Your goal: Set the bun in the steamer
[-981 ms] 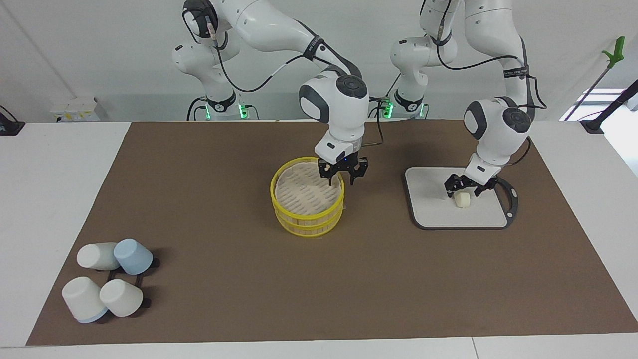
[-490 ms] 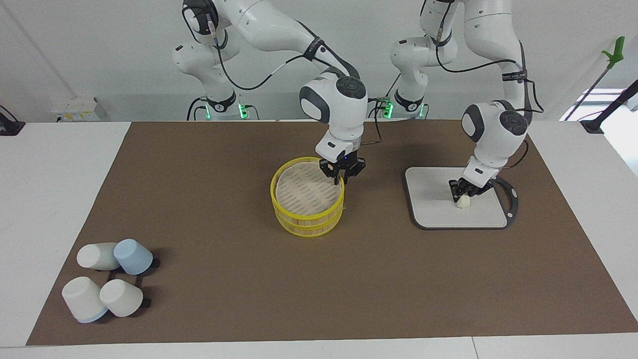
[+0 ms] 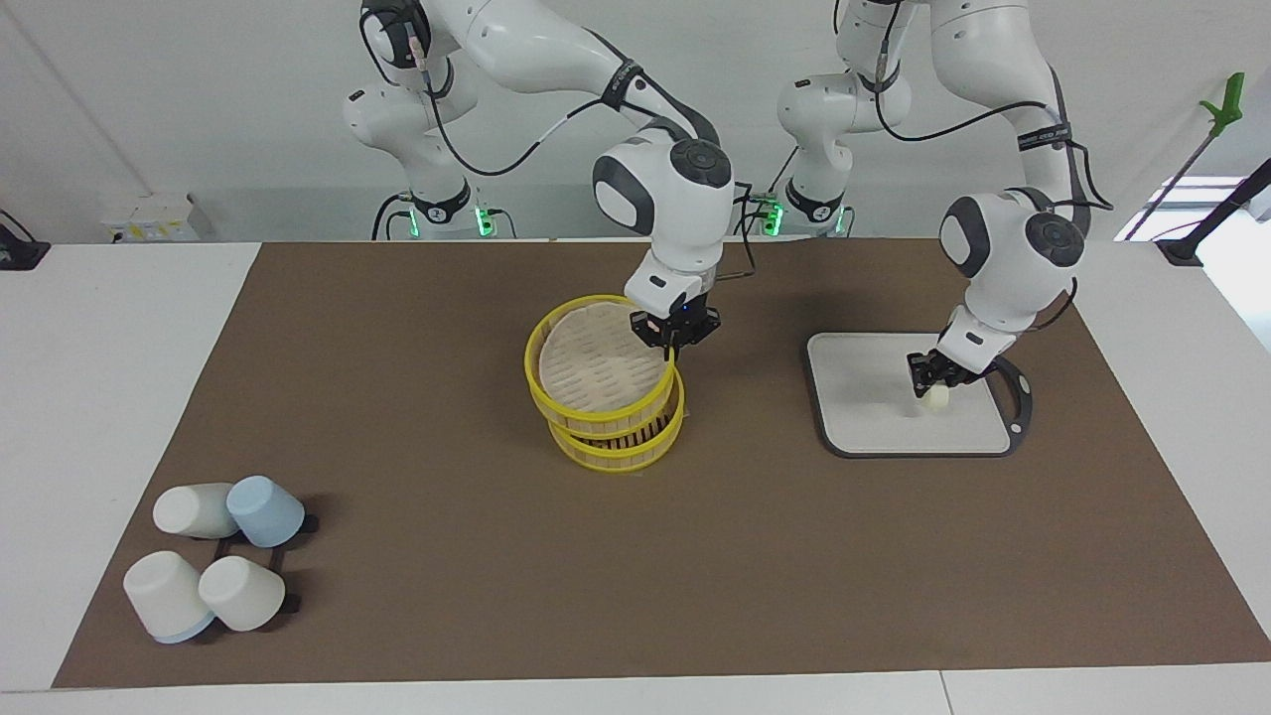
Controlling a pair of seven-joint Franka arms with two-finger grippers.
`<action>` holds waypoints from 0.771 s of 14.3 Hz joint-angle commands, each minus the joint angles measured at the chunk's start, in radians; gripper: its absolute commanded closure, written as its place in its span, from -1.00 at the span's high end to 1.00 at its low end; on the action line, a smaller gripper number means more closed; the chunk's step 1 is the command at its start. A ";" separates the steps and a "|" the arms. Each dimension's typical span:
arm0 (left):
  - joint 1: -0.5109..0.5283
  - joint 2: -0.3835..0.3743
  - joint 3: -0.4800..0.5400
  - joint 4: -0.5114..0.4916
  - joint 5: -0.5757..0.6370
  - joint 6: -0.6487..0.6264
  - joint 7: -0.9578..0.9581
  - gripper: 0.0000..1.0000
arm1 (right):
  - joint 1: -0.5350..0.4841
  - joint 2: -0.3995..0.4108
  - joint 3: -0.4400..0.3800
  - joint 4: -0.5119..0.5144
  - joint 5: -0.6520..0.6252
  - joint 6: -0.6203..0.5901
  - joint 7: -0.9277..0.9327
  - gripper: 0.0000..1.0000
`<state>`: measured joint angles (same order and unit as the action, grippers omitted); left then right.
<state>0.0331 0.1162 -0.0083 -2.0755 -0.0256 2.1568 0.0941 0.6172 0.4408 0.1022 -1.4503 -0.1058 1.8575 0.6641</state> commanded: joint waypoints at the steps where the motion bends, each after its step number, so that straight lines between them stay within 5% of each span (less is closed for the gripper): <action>1: -0.025 0.003 -0.002 0.206 -0.017 -0.240 -0.092 -0.36 | -0.101 0.003 0.007 0.136 0.041 -0.132 -0.165 -1.00; 6: -0.365 0.080 -0.002 0.487 -0.011 -0.403 -0.708 -0.36 | -0.367 -0.135 0.004 0.102 0.051 -0.328 -0.599 -1.00; 11: -0.639 0.151 -0.004 0.497 -0.011 -0.249 -1.058 -0.36 | -0.625 -0.235 0.004 -0.062 0.051 -0.356 -0.957 -1.00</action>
<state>-0.5307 0.2050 -0.0351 -1.6049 -0.0371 1.8380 -0.8670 0.0586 0.2666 0.0915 -1.3979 -0.0688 1.4759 -0.2057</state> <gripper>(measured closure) 0.678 0.907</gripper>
